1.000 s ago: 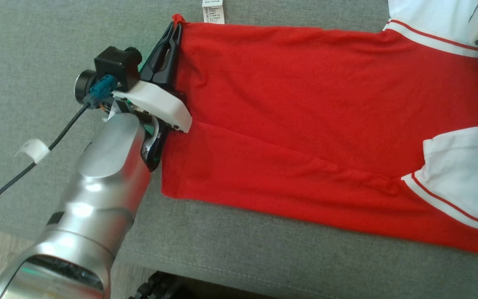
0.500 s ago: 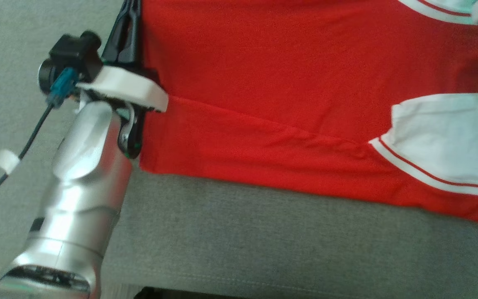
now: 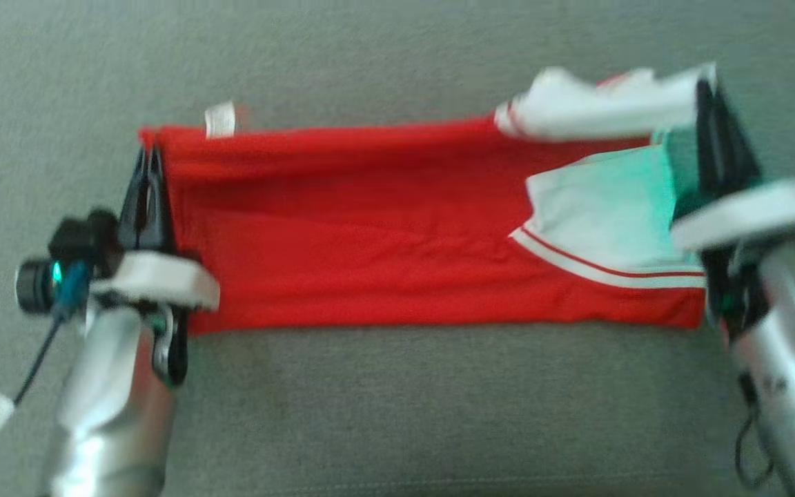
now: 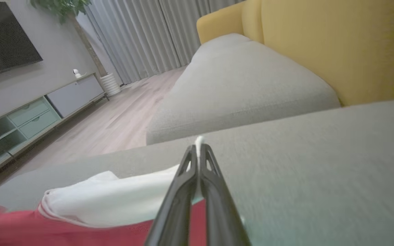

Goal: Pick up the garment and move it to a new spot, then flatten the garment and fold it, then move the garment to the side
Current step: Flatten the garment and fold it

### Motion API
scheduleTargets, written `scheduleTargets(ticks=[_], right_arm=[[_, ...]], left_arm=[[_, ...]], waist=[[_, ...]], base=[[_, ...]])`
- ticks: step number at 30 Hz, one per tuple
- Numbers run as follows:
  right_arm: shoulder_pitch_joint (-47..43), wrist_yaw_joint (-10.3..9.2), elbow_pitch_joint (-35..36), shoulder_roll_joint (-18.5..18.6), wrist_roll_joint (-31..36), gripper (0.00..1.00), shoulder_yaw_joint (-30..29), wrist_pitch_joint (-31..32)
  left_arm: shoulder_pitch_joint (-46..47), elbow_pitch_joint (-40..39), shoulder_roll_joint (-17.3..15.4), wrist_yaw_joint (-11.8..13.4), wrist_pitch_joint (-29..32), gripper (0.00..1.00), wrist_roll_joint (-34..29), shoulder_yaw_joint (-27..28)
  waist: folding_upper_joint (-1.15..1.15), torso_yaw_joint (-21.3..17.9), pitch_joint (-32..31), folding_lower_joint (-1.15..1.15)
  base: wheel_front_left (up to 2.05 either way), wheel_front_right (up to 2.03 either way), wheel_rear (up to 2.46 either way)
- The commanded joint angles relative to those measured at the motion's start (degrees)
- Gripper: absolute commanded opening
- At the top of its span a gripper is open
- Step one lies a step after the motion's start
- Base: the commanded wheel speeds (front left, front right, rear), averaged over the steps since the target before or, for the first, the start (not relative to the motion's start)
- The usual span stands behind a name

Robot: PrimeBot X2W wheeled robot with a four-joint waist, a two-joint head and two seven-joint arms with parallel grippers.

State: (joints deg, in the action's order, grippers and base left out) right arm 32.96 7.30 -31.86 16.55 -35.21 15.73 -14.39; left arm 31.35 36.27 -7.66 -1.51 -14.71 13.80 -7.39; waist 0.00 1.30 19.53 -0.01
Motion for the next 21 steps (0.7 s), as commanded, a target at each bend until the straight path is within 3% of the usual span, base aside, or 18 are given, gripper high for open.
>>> scheduleTargets(ticks=[1, 7, 13, 14, 15, 21], right_arm=[[-2.01, 0.19, 3.24, -0.37, -0.97, 0.0, 0.44, -0.6], [-12.25, 0.19, 6.78, -2.21, -4.23, 0.0, 1.64, -0.6], [-15.61, 0.19, 3.95, -4.01, -5.21, 0.03, 0.82, -0.61], [-15.84, 0.19, 3.1, -4.37, -5.11, 0.83, 0.47, -0.61], [-15.94, 0.19, 2.57, -4.71, -4.8, 1.0, 0.1, -0.61], [-17.03, 0.19, 4.94, -7.55, 4.2, 1.0, -6.81, -0.61]], left_arm=[[-1.14, -1.9, -1.75, 0.43, -0.29, 0.0, -0.62, 2.84], [-7.86, -3.28, 0.48, 0.5, -0.29, 0.0, -2.49, 6.63], [-12.36, -3.48, 2.37, 0.17, -0.29, 0.01, -3.37, 8.87], [-13.07, -3.36, 2.68, 0.23, -0.29, 0.64, -3.58, 9.21], [-13.72, -3.47, 2.99, 0.48, -0.29, 1.0, -3.64, 9.77], [-18.54, -9.28, 4.26, 3.04, -0.29, 1.0, -5.9, 12.17]], waist=[[0.0, -2.18, -2.39, 0.01], [0.0, -2.93, -4.55, 0.01], [0.0, -2.62, -6.42, 0.01], [0.0, -2.5, -6.84, 0.01], [0.0, -2.39, -7.32, 0.01], [0.0, -1.72, -9.95, 0.01]], base=[[0.0, 0.0, 0.0], [0.0, 0.0, 0.0], [0.0, 0.0, 0.0], [0.0, 0.0, 0.0], [0.0, 0.0, 0.0], [0.0, 0.0, 0.0]])
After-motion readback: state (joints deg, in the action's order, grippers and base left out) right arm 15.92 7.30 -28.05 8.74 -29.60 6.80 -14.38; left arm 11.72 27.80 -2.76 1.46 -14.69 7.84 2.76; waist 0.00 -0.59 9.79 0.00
